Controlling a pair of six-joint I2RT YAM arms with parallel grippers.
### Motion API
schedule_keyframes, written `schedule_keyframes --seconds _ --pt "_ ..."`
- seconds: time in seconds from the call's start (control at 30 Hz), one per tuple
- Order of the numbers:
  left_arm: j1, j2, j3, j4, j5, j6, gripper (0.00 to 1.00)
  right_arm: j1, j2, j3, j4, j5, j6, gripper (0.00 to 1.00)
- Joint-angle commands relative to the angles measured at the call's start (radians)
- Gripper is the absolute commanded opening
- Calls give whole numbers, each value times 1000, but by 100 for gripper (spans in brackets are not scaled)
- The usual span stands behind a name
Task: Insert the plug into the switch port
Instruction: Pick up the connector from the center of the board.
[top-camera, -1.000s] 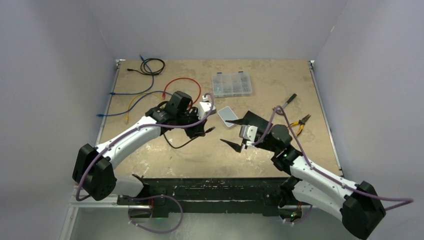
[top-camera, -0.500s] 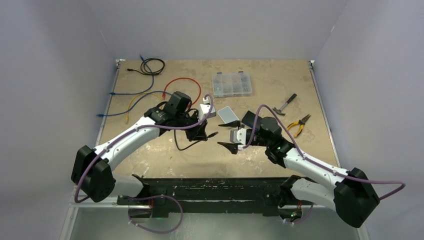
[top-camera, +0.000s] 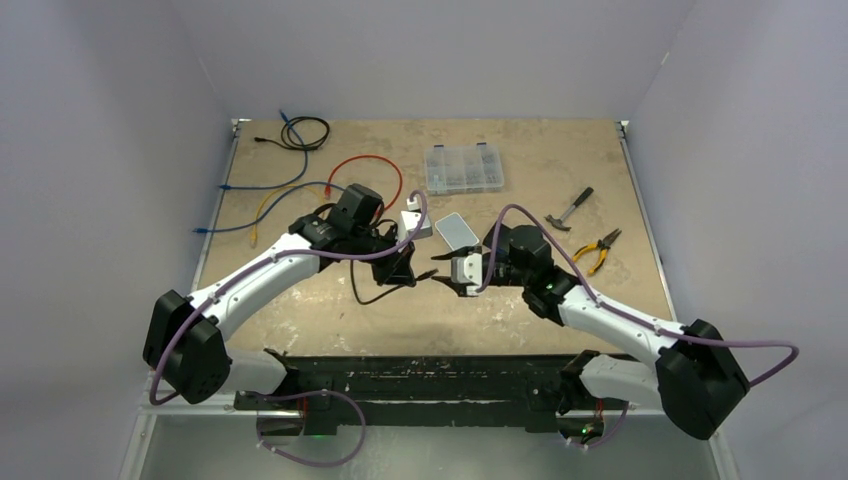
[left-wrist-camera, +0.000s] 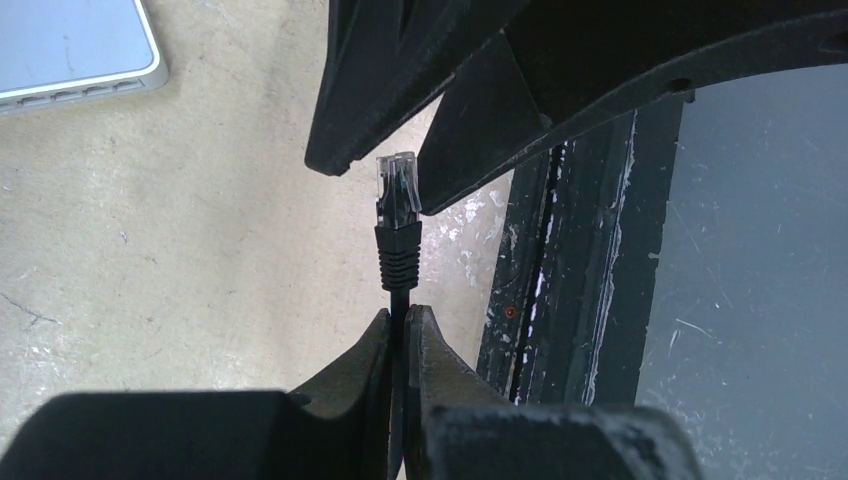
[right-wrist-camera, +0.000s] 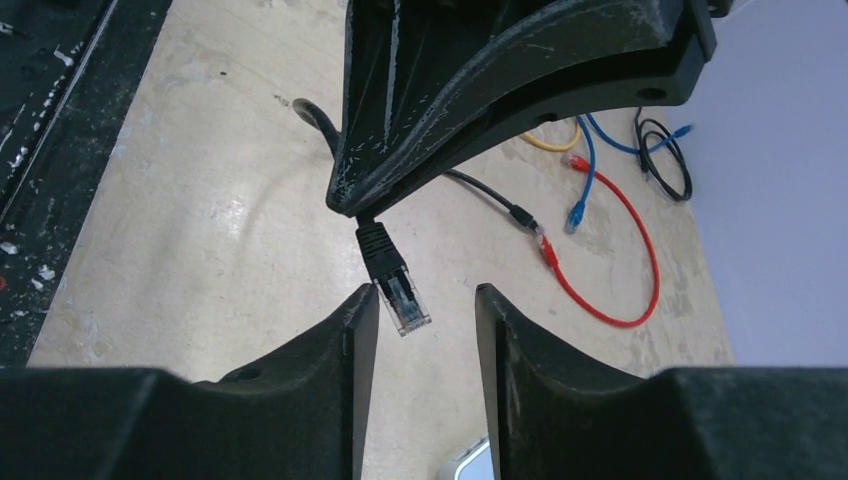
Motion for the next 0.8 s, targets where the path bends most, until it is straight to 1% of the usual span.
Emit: schedule_keyframes --seconds 0.0,0.17,0.23,0.27,0.3,0.33,0.37,0.4,0.47,0.57,0.6,0.77 --pt "1 5 15 3 45 22 0 -1 20 54 -33 -55 -17 40" --pt "1 8 15 3 51 25 0 -1 43 66 -70 -69 -26 30" --pt "-1 8 15 3 53 27 0 -1 50 72 -86 -79 -27 22" --pt "-1 7 15 2 55 28 0 -1 54 77 -94 -84 -26 17" --pt "-1 6 15 4 54 28 0 -1 59 82 -102 -88 -22 8" --pt "-1 4 14 7 48 27 0 -2 61 87 -108 -96 -11 2" --pt "-1 1 12 10 42 27 0 -3 62 91 -110 -104 -1 0" --pt "-1 -4 9 16 32 25 0 -3 62 93 -111 -111 10 0" --pt "-2 -24 -1 35 2 19 10 -5 61 95 -101 -124 47 0" --pt "-13 -74 -34 85 -75 12 34 -19 54 93 -75 -137 114 0" --pt "-22 -97 -49 102 -99 14 38 -26 49 91 -61 -145 136 0" --pt "-80 -211 -133 201 -229 24 46 -50 37 81 -9 -212 208 0"
